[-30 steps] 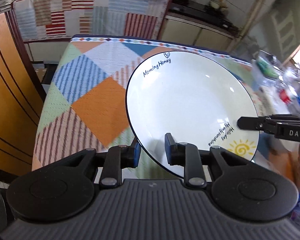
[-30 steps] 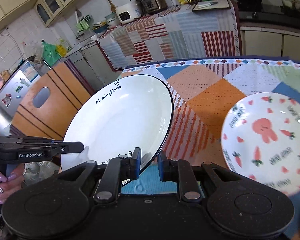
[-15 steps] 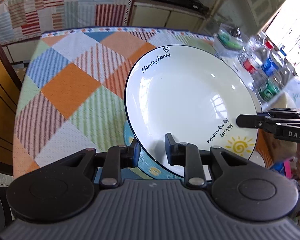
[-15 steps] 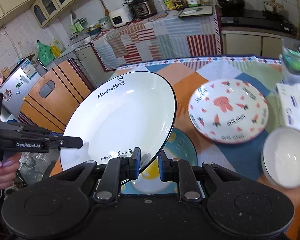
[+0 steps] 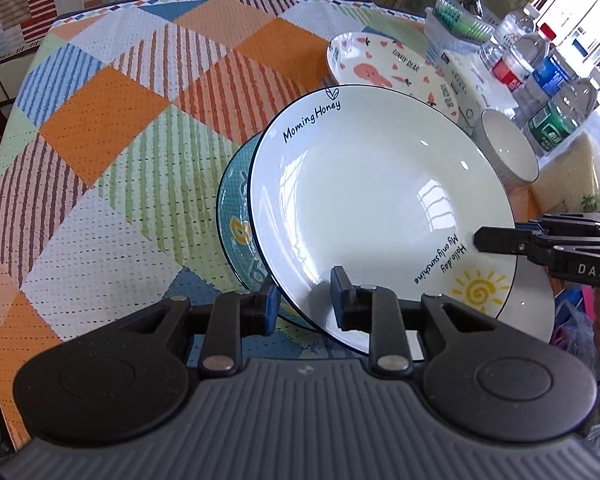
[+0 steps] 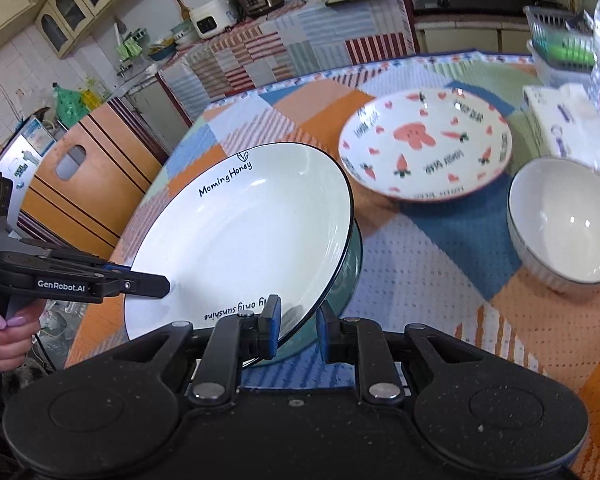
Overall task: Organize plates and bowls
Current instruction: 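Carry the white plate with both tools and lower it onto the blue egg plate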
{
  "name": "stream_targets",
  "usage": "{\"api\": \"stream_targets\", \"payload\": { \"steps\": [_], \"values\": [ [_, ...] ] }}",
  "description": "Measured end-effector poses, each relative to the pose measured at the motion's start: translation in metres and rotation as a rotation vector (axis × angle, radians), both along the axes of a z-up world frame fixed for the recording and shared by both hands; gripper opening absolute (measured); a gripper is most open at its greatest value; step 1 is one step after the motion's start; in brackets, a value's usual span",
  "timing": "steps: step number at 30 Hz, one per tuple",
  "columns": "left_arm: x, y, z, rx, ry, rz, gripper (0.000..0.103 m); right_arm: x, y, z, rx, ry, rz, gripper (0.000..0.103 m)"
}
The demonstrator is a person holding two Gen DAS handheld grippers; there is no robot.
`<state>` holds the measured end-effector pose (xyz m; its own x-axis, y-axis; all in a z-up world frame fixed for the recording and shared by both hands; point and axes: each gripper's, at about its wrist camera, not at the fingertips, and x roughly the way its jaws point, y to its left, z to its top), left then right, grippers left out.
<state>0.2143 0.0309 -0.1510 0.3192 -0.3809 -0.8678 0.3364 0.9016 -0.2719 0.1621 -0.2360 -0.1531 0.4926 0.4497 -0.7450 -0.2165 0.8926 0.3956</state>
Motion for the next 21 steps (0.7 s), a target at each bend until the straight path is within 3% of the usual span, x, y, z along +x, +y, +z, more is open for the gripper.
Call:
{"api": "stream_targets", "payload": {
  "steps": [9,15,21],
  "values": [
    [0.006,-0.001,-0.027,0.017,0.076,0.006,0.025,0.006,0.005,-0.025,-0.023,0.066,0.010,0.023],
    [0.009,0.000,-0.025,0.023,0.072,0.013,0.025,0.013,0.010,-0.025,-0.058,0.072,0.003,0.023],
    [0.011,-0.006,-0.027,0.080,0.095,0.019,0.025,0.017,0.019,-0.027,-0.124,0.084,0.002,0.023]
  ]
}}
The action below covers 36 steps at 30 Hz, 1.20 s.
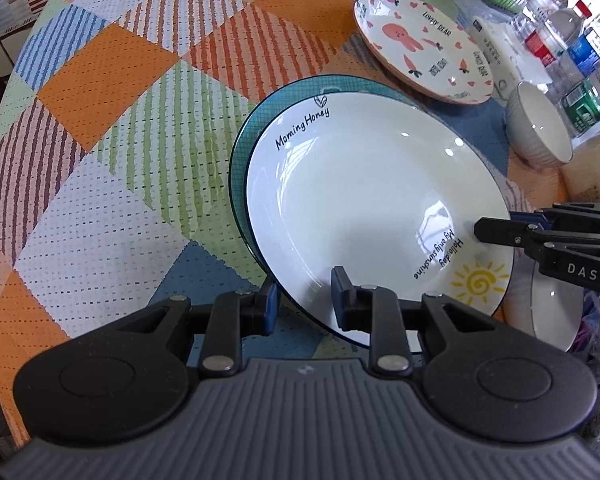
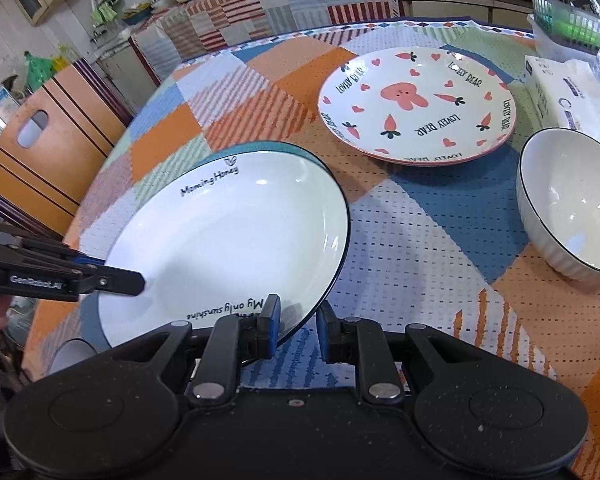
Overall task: Organize plates and bowls
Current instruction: 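Carry the white plate with both tools and lower it onto the blue egg plate, then open both tools and lift them off the stacked white plate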
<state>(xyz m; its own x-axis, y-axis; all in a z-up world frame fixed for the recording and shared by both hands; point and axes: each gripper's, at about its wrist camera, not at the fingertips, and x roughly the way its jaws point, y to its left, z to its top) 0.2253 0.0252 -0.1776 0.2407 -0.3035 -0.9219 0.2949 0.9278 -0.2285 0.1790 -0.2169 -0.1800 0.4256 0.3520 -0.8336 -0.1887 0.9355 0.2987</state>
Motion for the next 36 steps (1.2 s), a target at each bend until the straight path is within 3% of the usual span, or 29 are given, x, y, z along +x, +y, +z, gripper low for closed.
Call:
{"api": "stream_targets", "payload": {
  "steps": [3,6,12,16,24,29,36],
  "values": [
    [0.005,-0.003,-0.001,0.037,-0.001,0.009,0.025,-0.001,0.003,0.000,-0.022,-0.012,0.009,0.023],
    [0.012,-0.002,-0.009,0.045,0.054,0.031,0.026,-0.001,0.011,0.002,-0.067,-0.024,0.030,0.023],
    [0.012,-0.008,-0.005,0.083,0.048,0.021,0.025,0.005,0.021,0.003,-0.159,-0.016,0.025,0.025],
    [0.009,-0.009,0.015,0.109,-0.009,0.008,0.025,0.002,0.026,0.022,-0.221,-0.077,0.034,0.025],
    [0.003,-0.010,0.078,0.077,-0.117,-0.027,0.027,-0.006,-0.002,0.082,-0.114,-0.155,-0.043,0.027],
    [-0.002,-0.018,0.115,0.083,-0.196,-0.068,0.028,-0.015,-0.016,0.108,-0.091,-0.193,-0.073,0.037],
    [-0.007,-0.035,0.145,0.065,-0.260,-0.119,0.032,-0.020,-0.027,0.124,-0.105,-0.240,-0.052,0.045]
  ]
}}
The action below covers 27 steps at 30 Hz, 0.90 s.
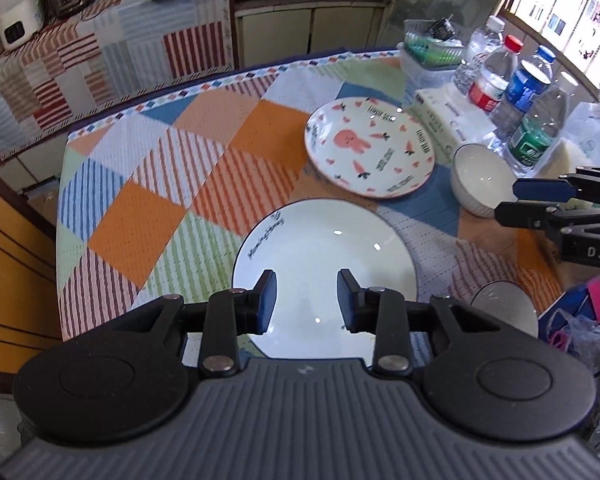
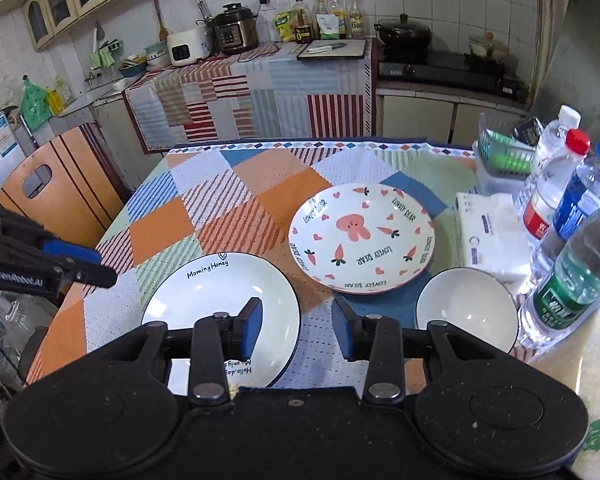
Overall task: Organize plates and bowls
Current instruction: 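Open both tools and lift them off the stacked white plate, then close the left tool on the bunny-print plate rim while the right tool grips it too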
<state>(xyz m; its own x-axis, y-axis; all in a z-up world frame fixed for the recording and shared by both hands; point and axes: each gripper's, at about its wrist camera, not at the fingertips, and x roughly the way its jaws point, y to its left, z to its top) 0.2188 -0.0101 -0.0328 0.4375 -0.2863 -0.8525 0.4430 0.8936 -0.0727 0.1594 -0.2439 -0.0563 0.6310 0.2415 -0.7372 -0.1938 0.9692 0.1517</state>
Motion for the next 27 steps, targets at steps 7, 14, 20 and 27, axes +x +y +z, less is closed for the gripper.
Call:
{"api": "stream_targets", "payload": {
  "steps": [7,14,20,27],
  "values": [
    [0.002,-0.023,0.018,-0.037,-0.053,-0.060,0.042,0.017,0.000,0.014,-0.169,-0.066,0.093,0.068],
    [0.029,-0.044,0.014,-0.021,-0.096,-0.088,0.053,0.054,-0.031,0.001,-0.137,-0.072,0.077,0.071],
    [0.069,-0.059,-0.007,-0.004,-0.110,-0.076,0.067,0.089,-0.058,-0.032,-0.006,-0.016,0.043,0.071],
    [0.119,-0.071,-0.059,-0.049,-0.086,-0.049,0.071,0.149,-0.076,-0.077,0.082,0.093,-0.074,0.071]
  ]
}}
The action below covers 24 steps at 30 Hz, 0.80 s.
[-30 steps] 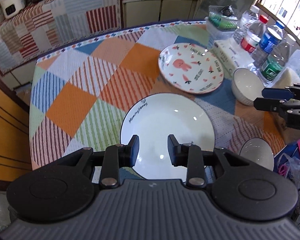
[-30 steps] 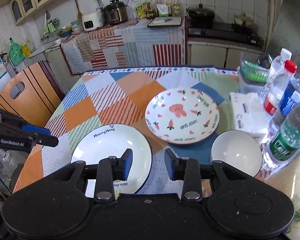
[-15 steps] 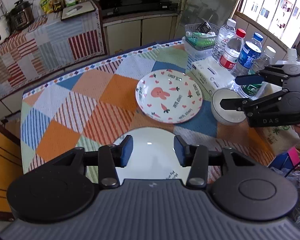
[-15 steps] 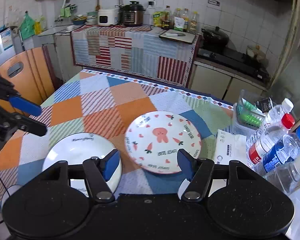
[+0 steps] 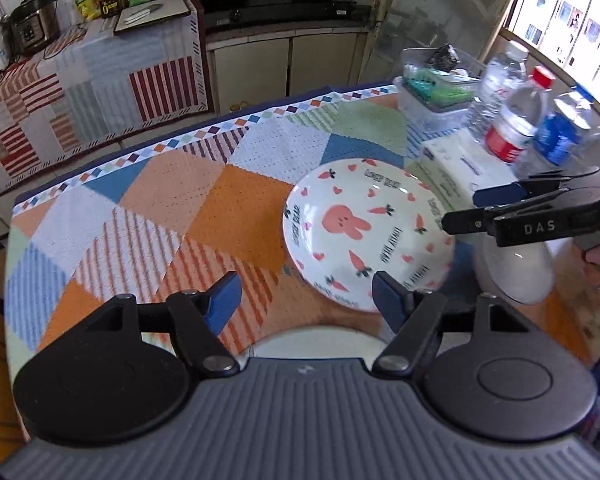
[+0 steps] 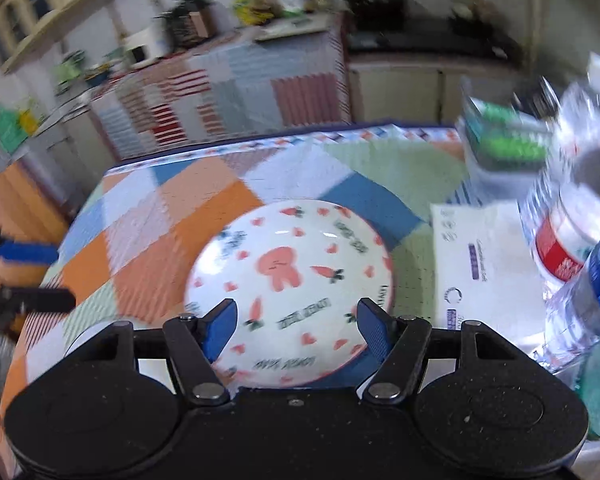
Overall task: Organize plates and bowls
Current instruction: 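Close the left tool on the bunny-print plate rim while the right tool grips it too, then carry the bunny-print plate with both tools and lower it onto the white plate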
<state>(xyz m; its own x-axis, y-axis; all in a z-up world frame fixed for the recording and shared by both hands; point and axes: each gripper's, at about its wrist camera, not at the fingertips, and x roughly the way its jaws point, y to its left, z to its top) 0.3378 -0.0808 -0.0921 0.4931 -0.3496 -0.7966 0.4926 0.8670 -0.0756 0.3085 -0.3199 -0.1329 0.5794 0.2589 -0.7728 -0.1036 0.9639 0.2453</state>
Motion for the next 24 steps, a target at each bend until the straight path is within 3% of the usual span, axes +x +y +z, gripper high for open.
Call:
{"api": "stream_targets", "payload": {
  "steps": [6,11,14,18,21,22,24],
  "values": [
    [0.039,-0.007,-0.054,-0.052,0.105,0.086,0.071,0.030,-0.011,-0.029,-0.079,0.065,-0.057,0.071],
    [0.057,-0.009,-0.084,-0.071,0.133,0.106,0.071,0.049,-0.010,-0.041,-0.136,0.082,-0.012,0.071],
    [0.059,-0.008,-0.094,-0.128,0.148,0.082,0.060,0.054,-0.016,-0.052,-0.073,0.123,-0.011,0.061],
    [0.061,-0.008,-0.103,-0.178,0.173,0.087,0.036,0.048,-0.026,-0.057,0.001,0.098,-0.040,0.058],
    [0.066,-0.008,-0.113,-0.224,0.243,0.108,0.019,0.051,-0.031,-0.063,0.012,0.100,-0.052,0.045],
    [0.067,-0.007,-0.117,-0.237,0.264,0.111,0.014,0.052,-0.031,-0.066,0.005,0.109,-0.048,0.036],
    [0.067,-0.005,-0.122,-0.272,0.291,0.120,0.012,0.054,-0.032,-0.075,-0.008,0.129,-0.040,0.025]
  ]
}}
